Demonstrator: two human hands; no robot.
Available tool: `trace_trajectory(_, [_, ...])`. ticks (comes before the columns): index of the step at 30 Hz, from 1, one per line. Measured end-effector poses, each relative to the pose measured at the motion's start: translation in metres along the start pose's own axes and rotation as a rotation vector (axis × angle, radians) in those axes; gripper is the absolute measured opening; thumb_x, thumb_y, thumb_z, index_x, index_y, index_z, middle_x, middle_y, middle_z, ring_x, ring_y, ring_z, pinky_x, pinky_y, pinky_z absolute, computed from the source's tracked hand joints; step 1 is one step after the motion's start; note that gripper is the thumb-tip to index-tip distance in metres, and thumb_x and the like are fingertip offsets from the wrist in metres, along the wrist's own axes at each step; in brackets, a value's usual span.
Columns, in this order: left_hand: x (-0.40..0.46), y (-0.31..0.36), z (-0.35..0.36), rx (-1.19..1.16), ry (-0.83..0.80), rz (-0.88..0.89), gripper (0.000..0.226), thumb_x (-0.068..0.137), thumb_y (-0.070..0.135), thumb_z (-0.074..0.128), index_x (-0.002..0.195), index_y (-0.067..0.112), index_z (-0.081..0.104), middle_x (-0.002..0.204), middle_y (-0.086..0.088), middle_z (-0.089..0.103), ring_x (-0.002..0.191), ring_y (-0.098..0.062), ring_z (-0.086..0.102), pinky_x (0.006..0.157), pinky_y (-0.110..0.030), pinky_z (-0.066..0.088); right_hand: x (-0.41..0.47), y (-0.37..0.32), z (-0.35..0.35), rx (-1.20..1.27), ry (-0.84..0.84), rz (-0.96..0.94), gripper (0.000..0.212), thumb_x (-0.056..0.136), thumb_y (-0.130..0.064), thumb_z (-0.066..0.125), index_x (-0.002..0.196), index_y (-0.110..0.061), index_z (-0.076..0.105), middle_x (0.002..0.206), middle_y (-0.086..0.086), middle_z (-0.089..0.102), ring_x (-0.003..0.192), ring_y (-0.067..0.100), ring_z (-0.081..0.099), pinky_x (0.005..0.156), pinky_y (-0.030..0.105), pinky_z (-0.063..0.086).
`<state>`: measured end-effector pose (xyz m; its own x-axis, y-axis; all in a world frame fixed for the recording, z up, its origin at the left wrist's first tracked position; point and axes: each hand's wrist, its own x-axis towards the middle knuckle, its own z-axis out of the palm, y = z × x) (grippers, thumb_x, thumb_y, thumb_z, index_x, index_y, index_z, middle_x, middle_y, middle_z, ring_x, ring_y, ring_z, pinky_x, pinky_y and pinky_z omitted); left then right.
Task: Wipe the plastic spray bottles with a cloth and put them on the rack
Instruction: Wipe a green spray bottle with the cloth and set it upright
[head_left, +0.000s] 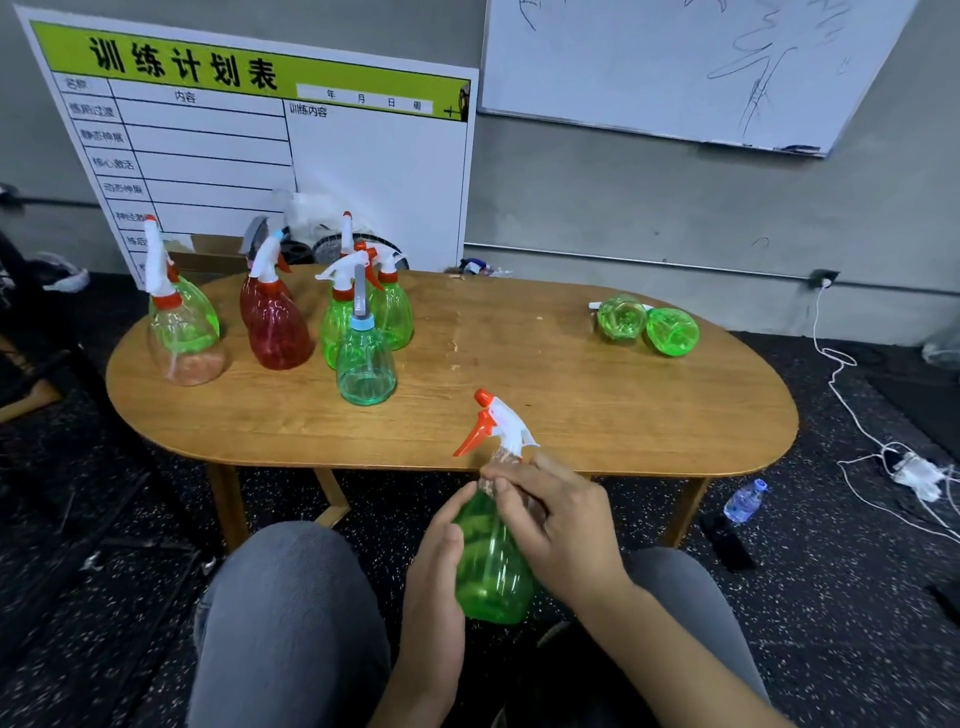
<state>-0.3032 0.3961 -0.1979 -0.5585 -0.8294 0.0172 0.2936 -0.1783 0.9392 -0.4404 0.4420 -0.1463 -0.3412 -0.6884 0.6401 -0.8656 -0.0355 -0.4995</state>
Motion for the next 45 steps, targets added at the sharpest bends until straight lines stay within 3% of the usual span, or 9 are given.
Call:
trace_trajectory(4, [-0.001, 0.000, -0.003, -0.046, 0.002, -0.013, 0.045, 0.105, 0.036, 0.047, 0.147, 0.024, 0.060, 0.141, -0.003, 0.070, 0.132, -0.025, 0.066, 0.106, -0.048, 0.049, -0.024, -0.010, -0.001, 0.045, -0.003, -0.103, 0.021, 0.100, -0.027, 0.064, 0.115, -0.024, 0.078, 0.082, -0.015, 0.047, 0.062, 0.001, 0.048, 0.053, 0.023, 0.044])
trace_trajectory(12, [-0.003, 0.016, 0.003, -0.238, -0.022, -0.054, 0.050, 0.098, 0.033, 0.043, 0.143, 0.019, 0.060, 0.130, -0.014, 0.074, 0.117, -0.029, 0.073, 0.087, -0.030, 0.062, -0.055, -0.015, -0.008, -0.065, -0.159, -0.512, 0.022, 0.093, -0.019, 0.076, 0.114, -0.022, 0.081, 0.081, -0.002, 0.058, 0.066, 0.015, 0.052, 0.056, 0.028, 0.049])
trace_trajectory(18, [-0.001, 0.013, 0.001, -0.109, -0.029, -0.002, 0.035, 0.105, 0.039, 0.055, 0.137, 0.032, 0.069, 0.139, -0.006, 0.071, 0.132, -0.028, 0.066, 0.108, -0.049, 0.049, -0.018, -0.007, -0.007, -0.016, 0.009, -0.256, 0.019, 0.099, -0.024, 0.067, 0.113, -0.023, 0.080, 0.083, -0.012, 0.048, 0.066, -0.001, 0.043, 0.060, 0.014, 0.037])
trace_trajectory(21, [-0.002, 0.008, -0.002, -0.004, -0.041, 0.037, 0.061, 0.090, 0.062, 0.069, 0.143, 0.032, 0.064, 0.145, -0.003, 0.066, 0.136, -0.028, 0.062, 0.116, -0.063, 0.043, -0.001, 0.001, -0.007, 0.020, 0.026, -0.153, 0.022, 0.100, -0.028, 0.064, 0.113, -0.023, 0.081, 0.078, -0.016, 0.044, 0.062, -0.002, 0.043, 0.056, 0.016, 0.038])
trace_trajectory(25, [0.001, 0.003, -0.002, 0.044, -0.069, 0.079, 0.077, 0.074, 0.069, 0.084, 0.143, 0.041, 0.061, 0.146, -0.001, 0.065, 0.137, -0.026, 0.061, 0.113, -0.058, 0.047, 0.002, 0.006, -0.008, 0.093, -0.032, -0.117, 0.023, 0.101, -0.029, 0.064, 0.116, -0.023, 0.080, 0.078, -0.023, 0.042, 0.063, 0.000, 0.046, 0.058, 0.017, 0.038])
trace_trajectory(31, [0.001, 0.004, -0.001, -0.038, -0.099, 0.025, 0.071, 0.080, 0.058, 0.077, 0.146, 0.042, 0.057, 0.142, -0.004, 0.068, 0.132, -0.029, 0.065, 0.107, -0.058, 0.053, 0.012, 0.012, -0.019, 0.325, 0.117, 0.128, 0.021, 0.101, -0.020, 0.065, 0.114, -0.020, 0.080, 0.090, -0.009, 0.070, 0.078, 0.008, 0.063, 0.069, 0.018, 0.044])
trace_trajectory(36, [-0.002, 0.011, 0.005, -0.103, -0.168, -0.009, 0.062, 0.094, 0.041, 0.061, 0.154, 0.033, 0.046, 0.143, 0.001, 0.069, 0.132, -0.024, 0.066, 0.099, -0.039, 0.059, 0.009, 0.009, -0.018, 0.263, 0.027, 0.107, 0.025, 0.102, -0.036, 0.061, 0.118, -0.029, 0.079, 0.090, -0.011, 0.070, 0.078, 0.015, 0.064, 0.067, 0.032, 0.050])
trace_trajectory(40, [-0.001, 0.009, 0.003, -0.089, -0.105, -0.023, 0.056, 0.096, 0.045, 0.058, 0.151, 0.038, 0.052, 0.147, 0.003, 0.066, 0.136, -0.023, 0.062, 0.109, -0.049, 0.050, -0.004, 0.000, -0.008, 0.194, -0.001, 0.056, 0.024, 0.102, -0.030, 0.062, 0.116, -0.026, 0.079, 0.084, -0.022, 0.060, 0.071, 0.005, 0.058, 0.065, 0.017, 0.043])
trace_trajectory(45, [-0.001, 0.005, -0.003, -0.015, -0.075, -0.007, 0.046, 0.111, 0.054, 0.039, 0.152, 0.037, 0.052, 0.141, 0.002, 0.070, 0.133, -0.020, 0.065, 0.115, -0.053, 0.047, -0.034, -0.011, -0.011, 0.109, -0.107, -0.179, 0.019, 0.102, -0.022, 0.065, 0.116, -0.020, 0.078, 0.082, -0.008, 0.054, 0.065, 0.006, 0.051, 0.062, 0.017, 0.040])
